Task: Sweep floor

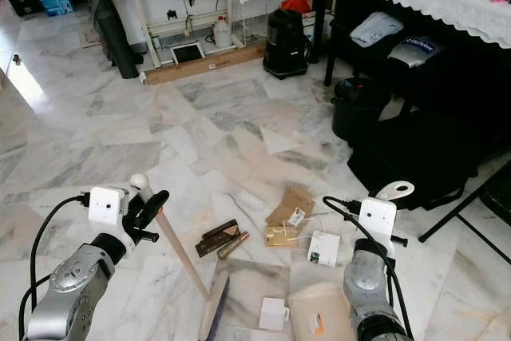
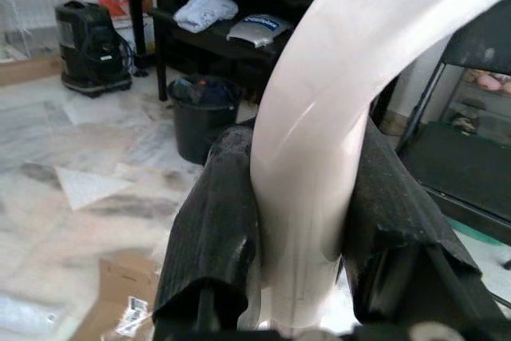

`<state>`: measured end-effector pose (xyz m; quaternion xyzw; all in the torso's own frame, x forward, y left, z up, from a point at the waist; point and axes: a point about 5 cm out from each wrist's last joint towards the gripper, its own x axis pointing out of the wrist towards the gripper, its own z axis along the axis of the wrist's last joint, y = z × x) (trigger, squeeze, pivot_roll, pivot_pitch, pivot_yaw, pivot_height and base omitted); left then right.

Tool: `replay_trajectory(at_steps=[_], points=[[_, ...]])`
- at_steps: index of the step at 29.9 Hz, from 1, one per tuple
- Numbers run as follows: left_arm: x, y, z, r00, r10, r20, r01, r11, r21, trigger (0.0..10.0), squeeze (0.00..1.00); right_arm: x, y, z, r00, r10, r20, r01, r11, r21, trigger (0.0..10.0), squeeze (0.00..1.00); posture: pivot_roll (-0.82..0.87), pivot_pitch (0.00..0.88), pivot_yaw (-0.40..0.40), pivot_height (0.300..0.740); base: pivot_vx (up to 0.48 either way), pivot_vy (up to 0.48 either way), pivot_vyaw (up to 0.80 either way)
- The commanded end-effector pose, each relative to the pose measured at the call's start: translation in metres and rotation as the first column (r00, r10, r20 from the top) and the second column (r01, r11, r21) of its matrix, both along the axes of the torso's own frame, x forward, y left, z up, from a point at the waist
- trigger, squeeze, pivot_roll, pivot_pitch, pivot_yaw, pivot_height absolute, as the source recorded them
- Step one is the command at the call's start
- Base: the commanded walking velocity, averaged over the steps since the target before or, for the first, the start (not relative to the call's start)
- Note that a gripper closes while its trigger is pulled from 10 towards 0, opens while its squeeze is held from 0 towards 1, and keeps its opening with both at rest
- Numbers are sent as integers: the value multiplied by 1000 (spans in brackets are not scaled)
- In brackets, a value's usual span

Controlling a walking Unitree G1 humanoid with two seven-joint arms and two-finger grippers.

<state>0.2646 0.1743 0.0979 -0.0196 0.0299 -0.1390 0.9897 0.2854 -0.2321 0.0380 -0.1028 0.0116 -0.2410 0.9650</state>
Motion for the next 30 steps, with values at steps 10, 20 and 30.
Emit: replay_trajectory(at_steps=[10, 20, 30], points=[[-12, 6, 13, 1000, -20, 3, 20, 1000, 4, 10000, 0, -2, 2, -3, 1000, 25, -18, -26, 999, -19, 10000, 0, 179, 64, 101, 740, 0, 0, 0], [-22, 9, 11, 995, -43, -92, 38, 998, -48, 10000, 0, -15, 1, -15, 998, 21, -53, -23, 999, -42, 10000, 0, 188, 105, 119, 740, 0, 0, 0], [-18, 1, 10, 986, -77, -146, 56, 988, -143, 10000, 0, -22, 1, -20, 997, 21, -68, -25, 998, -54, 10000, 0, 178, 112, 125, 740, 0, 0, 0]])
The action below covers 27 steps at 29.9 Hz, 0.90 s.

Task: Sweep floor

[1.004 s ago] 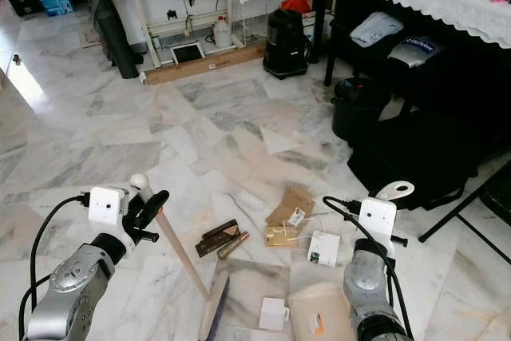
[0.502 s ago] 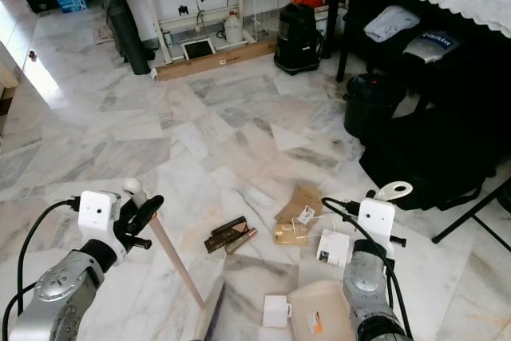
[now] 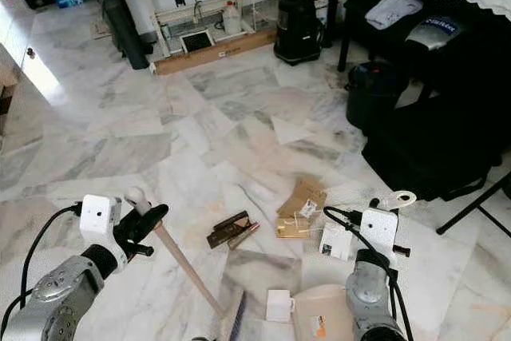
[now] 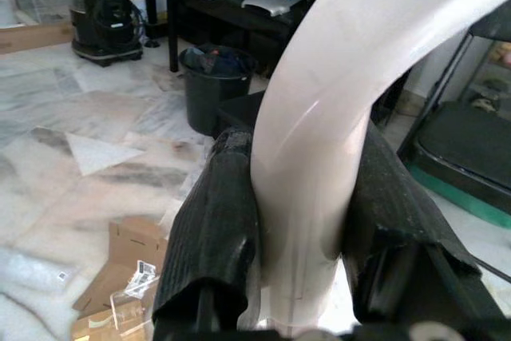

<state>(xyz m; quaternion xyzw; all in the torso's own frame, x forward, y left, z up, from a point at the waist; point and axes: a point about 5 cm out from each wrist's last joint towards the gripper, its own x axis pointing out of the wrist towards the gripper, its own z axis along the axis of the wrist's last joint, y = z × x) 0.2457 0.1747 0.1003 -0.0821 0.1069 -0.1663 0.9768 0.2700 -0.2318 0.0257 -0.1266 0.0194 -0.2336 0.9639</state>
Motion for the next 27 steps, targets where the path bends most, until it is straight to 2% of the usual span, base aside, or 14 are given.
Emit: replay_trajectory(at_steps=[1, 4, 12, 13, 16, 19, 20, 22, 27], points=[[2, 0, 7, 1000, -1, 11, 1, 999, -50, 10000, 0, -6, 1, -7, 999, 8, -39, -9, 1000, -13, 10000, 0, 178, 112, 125, 740, 0, 0, 0], [4, 0, 8, 1000, 7, -7, -8, 992, -127, 10000, 0, -7, 0, -8, 999, 6, -39, -7, 1000, -17, 10000, 0, 175, 112, 125, 740, 0, 0, 0], [6, -5, 12, 999, -33, -17, 29, 979, -200, 10000, 0, -7, -1, -8, 999, 9, -46, -9, 1000, -20, 10000, 0, 170, 109, 119, 740, 0, 0, 0], [6, -7, 15, 998, -53, -18, 47, 968, -245, 10000, 0, -6, -1, -8, 999, 9, -48, -10, 1000, -21, 10000, 0, 173, 105, 116, 740, 0, 0, 0], [6, -8, 18, 998, -62, -12, 56, 962, -268, 10000, 0, -6, 0, -7, 999, 12, -49, -13, 1000, -21, 10000, 0, 175, 103, 113, 740, 0, 0, 0], [11, 1, 32, 998, 15, 57, 0, 968, -252, 10000, 0, -4, 1, -6, 999, 16, -48, -17, 1000, -23, 10000, 0, 170, 101, 109, 740, 0, 0, 0], [15, 9, 41, 992, 72, 105, -46, 972, -230, 10000, 0, -4, 1, -6, 999, 16, -47, -17, 1000, -24, 10000, 0, 171, 101, 109, 740, 0, 0, 0], [17, 12, 46, 986, 73, 150, -49, 986, -157, 10000, 0, -4, 0, -6, 999, 14, -46, -15, 999, -29, 10000, 0, 176, 102, 109, 740, 0, 0, 0], [21, 18, 43, 974, 131, 184, -124, 991, -48, 10000, 0, -4, -1, -6, 999, 6, -42, -8, 1000, -29, 10000, 0, 167, 116, 112, 740, 0, 0, 0]])
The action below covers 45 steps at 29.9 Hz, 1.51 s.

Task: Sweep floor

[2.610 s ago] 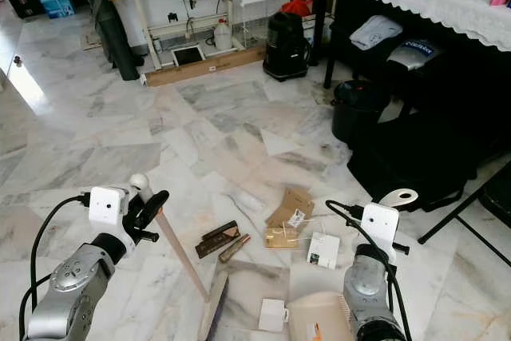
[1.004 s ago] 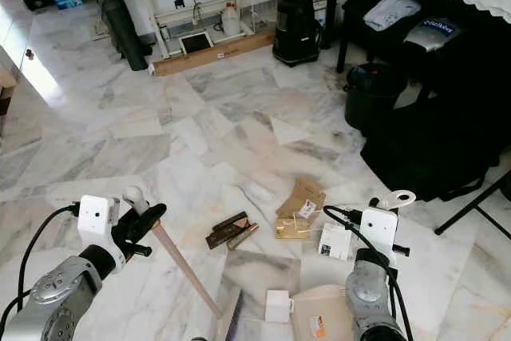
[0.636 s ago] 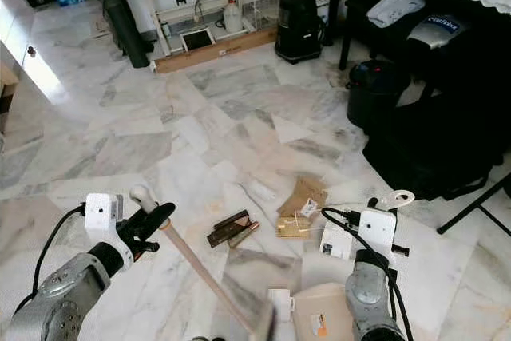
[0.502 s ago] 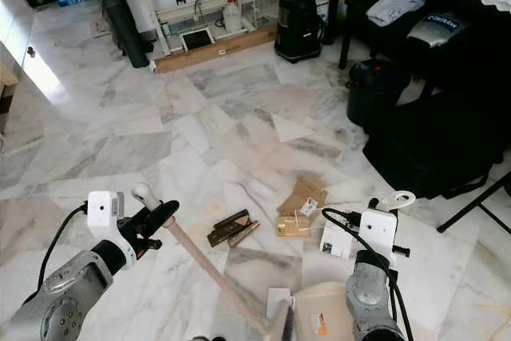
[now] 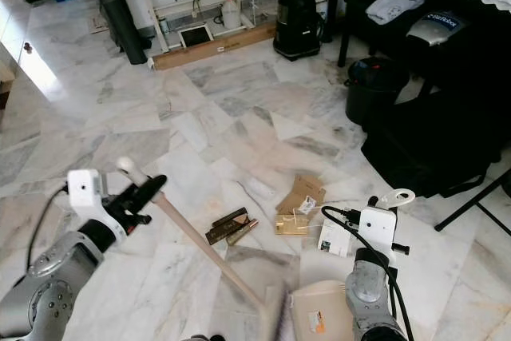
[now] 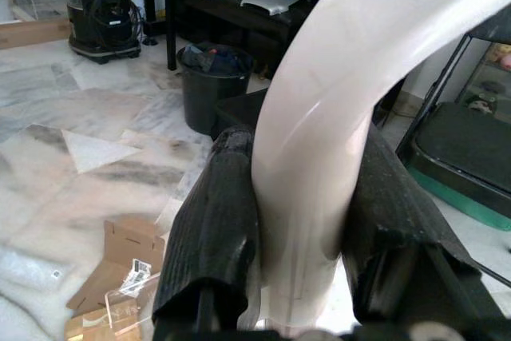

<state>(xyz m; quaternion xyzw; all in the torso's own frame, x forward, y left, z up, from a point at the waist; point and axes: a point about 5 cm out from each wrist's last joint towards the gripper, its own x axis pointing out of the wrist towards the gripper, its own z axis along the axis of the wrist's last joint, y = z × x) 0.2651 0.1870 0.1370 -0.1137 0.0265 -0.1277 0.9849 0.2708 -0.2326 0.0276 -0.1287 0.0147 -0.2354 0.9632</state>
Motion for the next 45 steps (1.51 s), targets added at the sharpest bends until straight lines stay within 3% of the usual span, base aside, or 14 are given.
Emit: replay_trajectory(at_steps=[1, 4, 5, 12, 14, 20, 22, 32, 35, 40, 45], points=[[2, 6, 5, 998, 38, 46, -41, 997, 67, 10000, 0, -6, 0, -7, 999, 9, -49, -10, 1000, -23, 10000, 0, 165, 118, 111, 740, 0, 0, 0], [8, -3, -7, 999, 9, 43, -15, 990, 138, 10000, 0, -7, 1, -8, 999, 13, -47, -14, 1000, -23, 10000, 0, 158, 129, 108, 740, 0, 0, 0], [11, -9, -19, 1000, -9, 28, 4, 985, 170, 10000, 0, -8, 1, -9, 999, 13, -48, -14, 1000, -23, 10000, 0, 148, 133, 108, 740, 0, 0, 0], [21, -13, -48, 999, 44, -24, -39, 983, 180, 10000, 0, -12, 0, -10, 999, 7, -41, -8, 1000, -25, 10000, 0, 110, 157, 105, 740, 0, 0, 0], [28, -15, -59, 996, 82, -44, -75, 986, 152, 10000, 0, -16, -2, -11, 999, 1, -35, -2, 1000, -28, 10000, 0, 101, 170, 104, 740, 0, 0, 0], [33, -23, -64, 995, 76, -62, -70, 993, 93, 10000, 0, -20, -4, -12, 999, 0, -38, -2, 999, -33, 10000, 0, 92, 185, 105, 740, 0, 0, 0], [35, -27, -64, 994, 67, -82, -65, 997, 33, 10000, 0, -20, -4, -12, 999, 2, -39, -3, 999, -36, 10000, 0, 90, 189, 105, 740, 0, 0, 0], [31, -35, -76, 979, -111, -174, 97, 992, -85, 10000, 0, -20, -6, -12, 999, 1, -44, -3, 999, -40, 10000, 0, 94, 193, 102, 740, 0, 0, 0], [29, -35, -76, 967, -163, -194, 142, 983, -119, 10000, 0, -19, -6, -12, 999, 0, -46, -2, 999, -39, 10000, 0, 96, 188, 100, 740, 0, 0, 0], [31, -35, -63, 952, -248, -179, 197, 945, -261, 10000, 0, -16, -5, -10, 999, 2, -48, -4, 999, -35, 10000, 0, 102, 179, 99, 740, 0, 0, 0], [36, -28, -51, 962, -234, -141, 194, 949, -248, 10000, 0, -11, -3, -9, 999, 5, -50, -7, 1000, -27, 10000, 0, 109, 152, 96, 740, 0, 0, 0]])
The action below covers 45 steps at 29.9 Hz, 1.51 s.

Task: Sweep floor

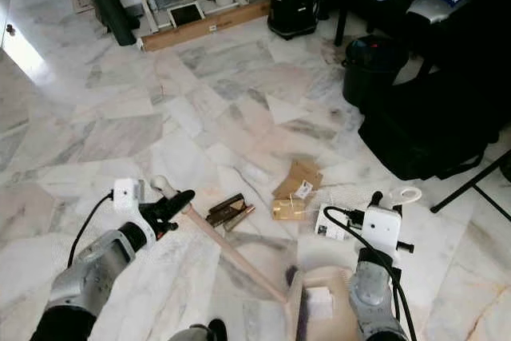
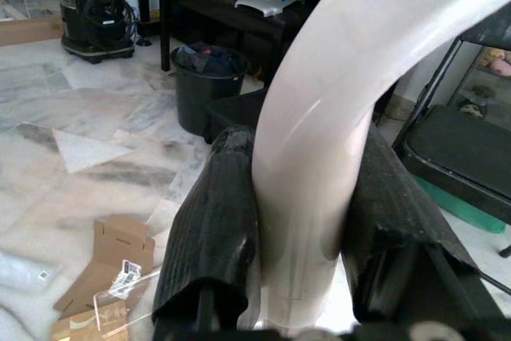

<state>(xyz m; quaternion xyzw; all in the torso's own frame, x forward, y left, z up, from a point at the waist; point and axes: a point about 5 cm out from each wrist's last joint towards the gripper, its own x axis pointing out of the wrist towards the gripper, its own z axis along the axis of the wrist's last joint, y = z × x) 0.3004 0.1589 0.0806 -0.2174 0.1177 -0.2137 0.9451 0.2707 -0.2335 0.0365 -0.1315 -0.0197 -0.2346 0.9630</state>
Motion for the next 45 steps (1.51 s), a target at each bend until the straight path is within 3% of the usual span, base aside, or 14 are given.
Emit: replay_trajectory(at_steps=[1, 6, 8, 11, 16, 23, 25, 35, 45], points=[[4, 6, 12, 999, 7, 44, -5, 999, -45, 10000, 0, -8, -1, -16, 994, -3, -109, 3, 1000, -2, 10000, 0, 109, 136, 94, 740, 0, 0, 0], [10, 17, 33, 986, 95, 137, -95, 995, -11, 10000, 0, 1, 2, -11, 996, 14, -93, -12, 1000, 20, 10000, 0, 108, 88, 90, 740, 0, 0, 0], [11, 17, 41, 978, 91, 189, -101, 994, 47, 10000, 0, 5, 4, -9, 996, 14, -87, -9, 999, 51, 10000, 0, 103, 56, 87, 740, 0, 0, 0], [10, 15, 51, 967, 86, 240, -101, 993, 52, 10000, 0, 12, 6, -2, 998, 20, -62, -17, 998, 60, 10000, 0, 93, 1, 78, 740, 0, 0, 0], [12, 16, 56, 955, 84, 284, -117, 988, 100, 10000, 0, 20, 3, 6, 1000, -5, -31, 8, 994, 106, 10000, 0, 79, 0, 73, 740, 0, 0, 0], [22, 10, 63, 935, 117, 336, -156, 984, 90, 10000, 0, 24, -4, 16, 999, -21, 26, 18, 992, 129, 10000, 0, 52, 0, 64, 740, 0, 0, 0], [29, 13, 65, 913, 178, 367, -231, 967, 107, 10000, 0, 26, -7, 21, 997, -35, 65, 24, 986, 163, 10000, 0, 34, 0, 62, 740, 0, 0, 0], [27, 14, 53, 878, 212, 428, -335, 913, 235, 10000, 0, 36, -9, 37, 986, -55, 155, 16, 970, 244, 10000, 0, 9, 0, 60, 740, 0, 0, 0], [17, 11, 33, 882, 200, 428, -348, 887, 304, 10000, 0, 36, -11, 46, 971, -69, 230, -7, 950, 312, 10000, 0, -3, 0, 54, 740, 0, 0, 0]])
